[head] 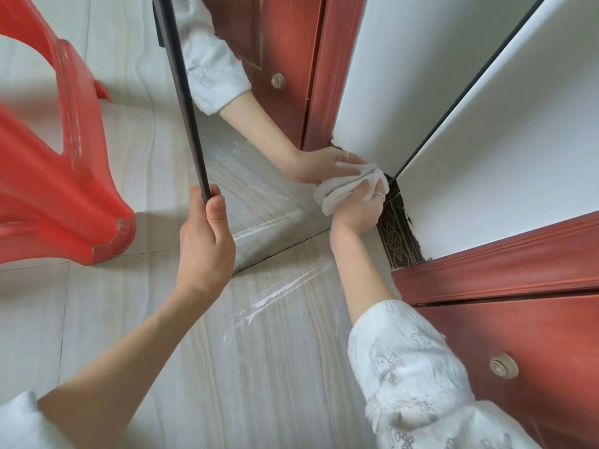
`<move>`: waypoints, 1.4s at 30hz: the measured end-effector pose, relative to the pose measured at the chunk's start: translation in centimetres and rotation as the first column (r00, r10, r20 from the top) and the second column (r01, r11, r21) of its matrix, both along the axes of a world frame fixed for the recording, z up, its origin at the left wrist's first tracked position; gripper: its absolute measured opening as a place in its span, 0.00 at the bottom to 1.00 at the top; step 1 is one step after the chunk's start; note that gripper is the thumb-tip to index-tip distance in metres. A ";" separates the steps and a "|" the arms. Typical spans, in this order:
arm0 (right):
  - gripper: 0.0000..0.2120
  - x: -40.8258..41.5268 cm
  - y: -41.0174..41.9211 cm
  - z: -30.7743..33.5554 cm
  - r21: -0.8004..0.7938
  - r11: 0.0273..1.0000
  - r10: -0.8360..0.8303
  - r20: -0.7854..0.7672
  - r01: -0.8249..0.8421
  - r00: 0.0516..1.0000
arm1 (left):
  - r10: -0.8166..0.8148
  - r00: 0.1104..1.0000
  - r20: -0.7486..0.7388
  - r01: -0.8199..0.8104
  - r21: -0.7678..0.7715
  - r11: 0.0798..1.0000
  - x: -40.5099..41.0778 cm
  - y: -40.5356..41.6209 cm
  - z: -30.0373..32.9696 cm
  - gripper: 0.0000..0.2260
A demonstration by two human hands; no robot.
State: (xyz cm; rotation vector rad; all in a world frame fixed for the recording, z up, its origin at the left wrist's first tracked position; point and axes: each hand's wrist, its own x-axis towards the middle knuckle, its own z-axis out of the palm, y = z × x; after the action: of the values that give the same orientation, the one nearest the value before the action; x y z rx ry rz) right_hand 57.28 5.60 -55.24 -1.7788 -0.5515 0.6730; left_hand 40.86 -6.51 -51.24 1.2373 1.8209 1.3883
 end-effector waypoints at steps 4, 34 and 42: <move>0.17 -0.6 -1.6 -4.6 -0.113 0.993 0.044 0.032 -0.040 0.999 | 0.012 1.000 -0.029 -0.012 0.016 1.000 -0.1 0.1 -0.3 0.09; 0.16 1.5 -0.8 -6.1 -0.213 0.971 0.081 -0.136 -0.109 0.987 | 0.034 0.998 -0.061 -0.029 0.085 0.996 -0.1 0.5 -0.5 0.17; 0.15 6.0 -0.5 -4.2 -0.352 0.932 0.030 -0.146 -0.081 0.989 | 0.029 0.997 -0.073 -0.022 0.092 0.996 0.0 0.5 -0.7 0.17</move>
State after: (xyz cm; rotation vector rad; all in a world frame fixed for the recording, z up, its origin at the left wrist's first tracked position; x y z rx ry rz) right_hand 63.28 5.11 -59.43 -2.0392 -0.4029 0.9784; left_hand 40.81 -6.03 -51.90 1.3324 1.8467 1.4722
